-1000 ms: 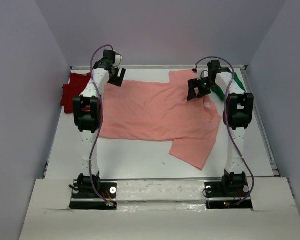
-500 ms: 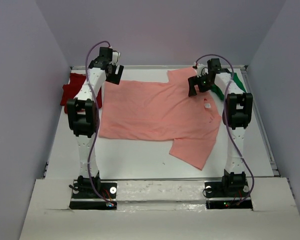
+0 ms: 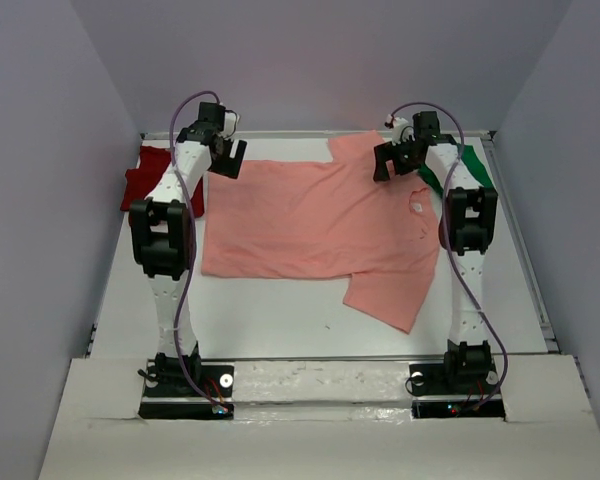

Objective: Fold and stack the t-shirts
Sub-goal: Flatten out the tshirt

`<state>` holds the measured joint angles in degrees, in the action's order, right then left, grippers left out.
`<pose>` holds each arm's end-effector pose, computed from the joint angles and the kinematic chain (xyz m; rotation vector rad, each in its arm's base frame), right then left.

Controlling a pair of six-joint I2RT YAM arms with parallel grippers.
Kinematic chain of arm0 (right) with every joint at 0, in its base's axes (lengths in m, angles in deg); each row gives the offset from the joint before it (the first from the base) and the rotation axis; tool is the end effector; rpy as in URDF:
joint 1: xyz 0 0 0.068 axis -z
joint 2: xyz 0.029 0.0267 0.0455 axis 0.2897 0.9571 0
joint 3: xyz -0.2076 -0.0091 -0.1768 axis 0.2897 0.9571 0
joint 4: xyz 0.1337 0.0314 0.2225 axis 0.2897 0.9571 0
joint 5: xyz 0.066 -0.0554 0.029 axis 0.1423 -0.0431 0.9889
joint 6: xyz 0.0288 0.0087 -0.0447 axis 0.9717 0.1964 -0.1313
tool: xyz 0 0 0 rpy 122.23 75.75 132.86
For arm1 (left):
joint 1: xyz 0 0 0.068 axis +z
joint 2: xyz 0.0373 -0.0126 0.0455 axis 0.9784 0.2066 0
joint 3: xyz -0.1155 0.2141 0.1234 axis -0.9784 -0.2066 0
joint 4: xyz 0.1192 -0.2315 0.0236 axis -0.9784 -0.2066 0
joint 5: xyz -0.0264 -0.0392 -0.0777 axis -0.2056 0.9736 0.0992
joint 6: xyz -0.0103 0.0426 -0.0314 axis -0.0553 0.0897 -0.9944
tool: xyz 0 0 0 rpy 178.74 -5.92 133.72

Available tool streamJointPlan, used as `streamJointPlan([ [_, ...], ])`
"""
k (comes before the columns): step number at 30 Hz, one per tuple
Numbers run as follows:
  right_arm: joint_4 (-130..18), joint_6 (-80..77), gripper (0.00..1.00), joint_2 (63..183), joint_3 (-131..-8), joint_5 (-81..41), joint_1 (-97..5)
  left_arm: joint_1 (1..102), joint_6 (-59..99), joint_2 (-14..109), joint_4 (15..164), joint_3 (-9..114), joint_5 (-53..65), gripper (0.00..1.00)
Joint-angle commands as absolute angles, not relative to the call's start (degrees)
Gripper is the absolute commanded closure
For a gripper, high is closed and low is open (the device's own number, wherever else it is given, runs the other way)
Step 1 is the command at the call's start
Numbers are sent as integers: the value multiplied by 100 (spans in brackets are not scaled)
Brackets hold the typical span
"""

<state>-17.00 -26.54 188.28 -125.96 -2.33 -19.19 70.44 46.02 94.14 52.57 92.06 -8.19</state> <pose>0.5532 0.0381 0.1726 -0.6153 2.3533 0.4365 0.4851 -0.0612 0.2741 0.3997 2.3276 0.1839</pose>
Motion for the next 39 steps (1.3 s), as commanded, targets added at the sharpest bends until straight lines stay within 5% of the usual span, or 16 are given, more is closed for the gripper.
streamJointPlan([
  [1,-1801,-2706,0,18961,-12804,-295,-1921,7069,4508,8832,5382,8993,-854,1],
  [17,-1854,-2997,0,15571,-10484,-40,-1921,7069,4376,7646,5532,8475,-767,1],
  [30,-1740,-2866,0,12213,-6443,-1831,-1921,7069,5140,5607,5172,4910,253,1],
  [39,-1063,-2514,0,11376,-5772,-2263,-1921,7087,5316,5237,4925,3896,139,1],
])
